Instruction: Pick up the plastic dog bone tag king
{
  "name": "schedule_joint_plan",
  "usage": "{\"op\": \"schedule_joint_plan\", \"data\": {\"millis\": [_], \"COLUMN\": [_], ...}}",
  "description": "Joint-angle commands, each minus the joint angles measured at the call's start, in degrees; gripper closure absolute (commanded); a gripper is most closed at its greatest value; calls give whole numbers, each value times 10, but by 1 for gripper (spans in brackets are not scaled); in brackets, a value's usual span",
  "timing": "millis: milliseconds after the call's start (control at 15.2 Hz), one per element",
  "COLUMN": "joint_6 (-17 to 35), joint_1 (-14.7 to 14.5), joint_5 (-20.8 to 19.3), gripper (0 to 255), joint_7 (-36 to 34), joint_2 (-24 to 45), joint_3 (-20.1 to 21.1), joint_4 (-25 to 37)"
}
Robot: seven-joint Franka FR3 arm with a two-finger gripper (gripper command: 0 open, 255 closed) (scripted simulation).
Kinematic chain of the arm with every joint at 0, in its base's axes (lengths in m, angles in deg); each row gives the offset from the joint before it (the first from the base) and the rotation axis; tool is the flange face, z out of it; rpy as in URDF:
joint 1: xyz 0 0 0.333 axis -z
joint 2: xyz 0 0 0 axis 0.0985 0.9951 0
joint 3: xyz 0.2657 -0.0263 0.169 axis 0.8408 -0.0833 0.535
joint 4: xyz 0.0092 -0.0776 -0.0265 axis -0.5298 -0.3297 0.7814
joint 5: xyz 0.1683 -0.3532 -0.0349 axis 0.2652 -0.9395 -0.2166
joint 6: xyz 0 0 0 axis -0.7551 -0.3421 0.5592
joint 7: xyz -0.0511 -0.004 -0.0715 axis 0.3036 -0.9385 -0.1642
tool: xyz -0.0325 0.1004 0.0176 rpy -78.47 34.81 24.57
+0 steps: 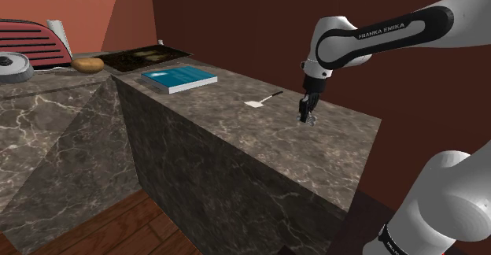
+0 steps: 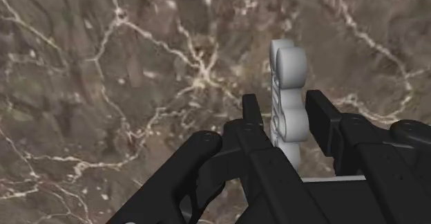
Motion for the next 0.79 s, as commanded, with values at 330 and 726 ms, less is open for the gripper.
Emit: {"op": "schedule_joint_plan", "data": {"millis": [330, 726], "joint_6": [1, -32], "joint_1": [0, -1], "joint_5": [0, 1], "gripper": [255, 255], "joint_7": [0, -1], "joint_2": [0, -7], "joint_3": [0, 2], "joint_4": [-1, 25]}}
